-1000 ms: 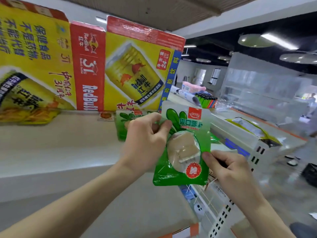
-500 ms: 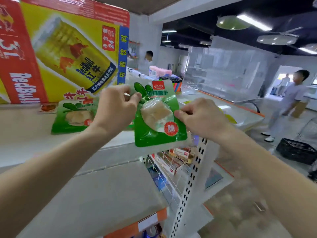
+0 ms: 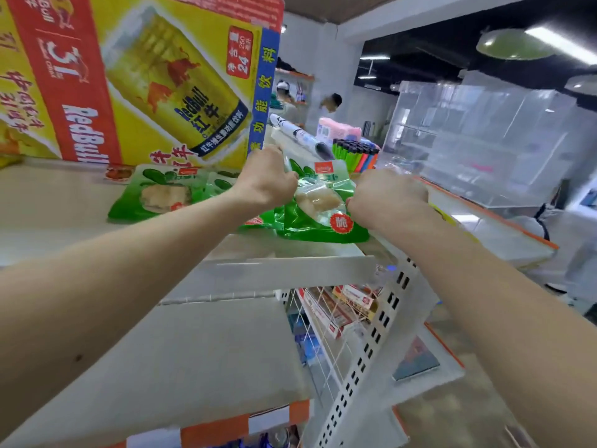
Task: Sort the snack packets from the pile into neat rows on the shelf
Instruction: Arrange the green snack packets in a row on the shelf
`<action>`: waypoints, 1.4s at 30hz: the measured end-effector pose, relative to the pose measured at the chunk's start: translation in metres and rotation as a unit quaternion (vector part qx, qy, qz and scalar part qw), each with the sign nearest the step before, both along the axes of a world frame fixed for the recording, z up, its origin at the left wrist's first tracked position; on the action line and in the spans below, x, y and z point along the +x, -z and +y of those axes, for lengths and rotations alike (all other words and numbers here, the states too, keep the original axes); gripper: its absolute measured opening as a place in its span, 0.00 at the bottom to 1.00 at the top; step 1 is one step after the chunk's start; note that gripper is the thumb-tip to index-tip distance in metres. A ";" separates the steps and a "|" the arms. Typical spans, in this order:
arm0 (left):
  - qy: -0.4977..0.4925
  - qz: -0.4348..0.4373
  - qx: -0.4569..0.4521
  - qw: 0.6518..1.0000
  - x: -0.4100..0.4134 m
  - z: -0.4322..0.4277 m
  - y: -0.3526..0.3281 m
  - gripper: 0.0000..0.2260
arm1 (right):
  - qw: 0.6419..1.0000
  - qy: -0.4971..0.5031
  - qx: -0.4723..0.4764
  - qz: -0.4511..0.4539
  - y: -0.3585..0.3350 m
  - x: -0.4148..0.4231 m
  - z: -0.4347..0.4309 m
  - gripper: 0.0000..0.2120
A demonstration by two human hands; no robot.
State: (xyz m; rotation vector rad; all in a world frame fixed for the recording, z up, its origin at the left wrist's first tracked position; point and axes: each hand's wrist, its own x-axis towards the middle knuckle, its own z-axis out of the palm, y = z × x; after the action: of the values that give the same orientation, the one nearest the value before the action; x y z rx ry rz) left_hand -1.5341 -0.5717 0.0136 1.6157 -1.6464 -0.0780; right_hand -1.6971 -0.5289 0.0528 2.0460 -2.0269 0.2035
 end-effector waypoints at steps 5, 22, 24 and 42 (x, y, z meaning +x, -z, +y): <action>-0.020 -0.054 0.076 0.995 0.004 -0.006 0.018 0.12 | 0.997 0.024 0.072 0.024 0.011 0.016 -0.008 0.19; -0.035 -0.147 0.067 0.986 -0.005 0.001 0.028 0.14 | 0.990 0.027 0.130 0.043 0.028 0.012 -0.021 0.13; -0.047 -0.158 0.055 0.985 -0.005 0.003 0.028 0.15 | 0.990 0.024 0.132 0.049 0.025 0.012 -0.019 0.13; -0.013 -0.220 -0.161 0.962 0.000 0.089 0.020 0.24 | 0.923 -0.248 -0.214 -0.201 0.053 0.002 0.020 0.18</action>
State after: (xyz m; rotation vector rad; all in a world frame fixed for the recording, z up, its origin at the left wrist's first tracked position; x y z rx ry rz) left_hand -1.5344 -0.4829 -0.0065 1.4652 -1.8486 0.5747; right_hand -1.6949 -0.5085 -0.0001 2.2937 -1.4093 1.1351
